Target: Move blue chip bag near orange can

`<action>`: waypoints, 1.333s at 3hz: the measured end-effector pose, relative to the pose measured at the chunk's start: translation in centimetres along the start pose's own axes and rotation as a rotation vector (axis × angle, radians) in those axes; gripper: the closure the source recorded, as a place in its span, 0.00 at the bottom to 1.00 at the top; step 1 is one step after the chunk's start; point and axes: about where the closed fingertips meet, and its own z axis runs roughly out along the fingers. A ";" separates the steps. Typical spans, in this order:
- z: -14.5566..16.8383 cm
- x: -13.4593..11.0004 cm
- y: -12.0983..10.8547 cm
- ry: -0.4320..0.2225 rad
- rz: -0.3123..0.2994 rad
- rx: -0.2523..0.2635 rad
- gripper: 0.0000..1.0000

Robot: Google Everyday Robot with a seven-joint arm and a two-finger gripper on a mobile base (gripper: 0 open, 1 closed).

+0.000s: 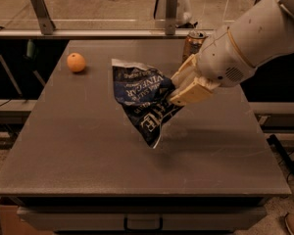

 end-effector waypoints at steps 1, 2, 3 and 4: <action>0.0 0.0 0.0 0.000 0.000 0.000 1.00; -1.4 1.8 -1.0 0.020 0.034 0.077 1.00; -4.8 6.2 -3.3 0.018 0.105 0.230 1.00; -8.1 11.2 -5.8 0.024 0.176 0.354 1.00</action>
Offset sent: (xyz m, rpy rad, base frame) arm 0.0218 -0.0687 0.0066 -0.0198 -0.1032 -0.2151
